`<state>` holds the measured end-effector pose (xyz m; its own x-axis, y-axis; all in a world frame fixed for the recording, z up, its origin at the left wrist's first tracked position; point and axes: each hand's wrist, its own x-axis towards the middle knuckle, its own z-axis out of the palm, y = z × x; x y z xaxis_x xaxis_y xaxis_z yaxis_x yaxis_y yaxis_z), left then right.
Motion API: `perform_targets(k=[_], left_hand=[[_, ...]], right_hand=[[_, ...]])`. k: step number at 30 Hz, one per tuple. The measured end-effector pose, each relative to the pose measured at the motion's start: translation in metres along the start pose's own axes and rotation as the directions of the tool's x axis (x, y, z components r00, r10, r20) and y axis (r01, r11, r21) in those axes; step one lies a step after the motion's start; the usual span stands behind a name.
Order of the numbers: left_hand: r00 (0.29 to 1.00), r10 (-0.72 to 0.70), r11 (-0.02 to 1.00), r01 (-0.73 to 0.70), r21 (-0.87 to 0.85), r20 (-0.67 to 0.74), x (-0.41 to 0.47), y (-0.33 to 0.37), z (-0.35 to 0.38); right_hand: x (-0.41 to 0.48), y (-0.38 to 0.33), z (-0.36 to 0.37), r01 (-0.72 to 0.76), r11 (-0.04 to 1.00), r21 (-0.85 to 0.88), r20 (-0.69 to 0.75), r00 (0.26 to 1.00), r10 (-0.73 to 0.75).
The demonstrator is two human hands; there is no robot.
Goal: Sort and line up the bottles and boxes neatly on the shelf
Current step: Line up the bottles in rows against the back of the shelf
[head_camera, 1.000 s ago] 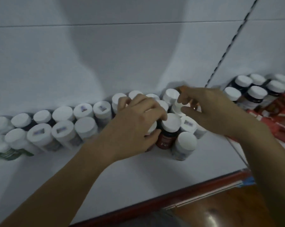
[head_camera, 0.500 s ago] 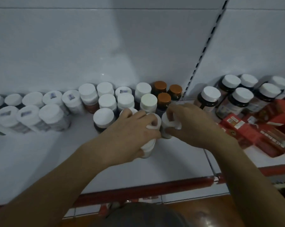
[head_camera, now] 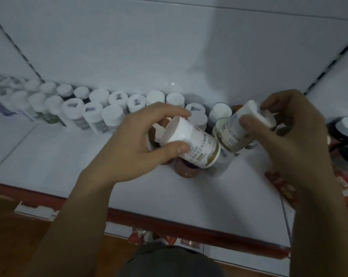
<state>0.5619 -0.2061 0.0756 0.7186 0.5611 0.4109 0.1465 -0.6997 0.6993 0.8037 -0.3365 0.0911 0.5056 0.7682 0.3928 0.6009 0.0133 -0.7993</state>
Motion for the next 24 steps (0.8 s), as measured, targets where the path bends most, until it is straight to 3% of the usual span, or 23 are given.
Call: perform_targets(k=[4,8,11,15,20,24], left_hand=[[0.961,-0.112,0.994,0.109,-0.027,-0.253,-0.02,-0.026,-0.034],[0.939,-0.228,0.958,0.264,0.112,-0.258,-0.041,-0.061,-0.07],[0.95,-0.279,0.916,0.307,0.258,-0.139,-0.049,-0.088,-0.083],[0.965,-0.263,0.937,0.251,0.243,0.016,-0.055,-0.123,-0.074],[0.97,-0.24,0.965,0.236,0.115,0.024,-0.067,-0.146,-0.065],[0.964,-0.265,0.964,0.265,0.023,0.018,-0.069,-0.148,-0.065]], right_hand=[[0.019,-0.033,0.039,0.029,0.981,0.191,0.005,1.0,-0.031],[0.034,-0.06,0.09,0.025,0.972,0.234,0.079,0.996,-0.045],[0.033,-0.069,0.131,0.043,0.996,0.076,0.146,0.988,-0.054],[0.023,-0.068,0.174,0.144,0.963,-0.229,0.347,0.936,-0.057],[0.019,-0.062,0.204,0.254,0.824,-0.507,0.389,0.92,-0.045],[0.024,-0.068,0.214,0.222,0.806,-0.549,0.397,0.918,0.018]])
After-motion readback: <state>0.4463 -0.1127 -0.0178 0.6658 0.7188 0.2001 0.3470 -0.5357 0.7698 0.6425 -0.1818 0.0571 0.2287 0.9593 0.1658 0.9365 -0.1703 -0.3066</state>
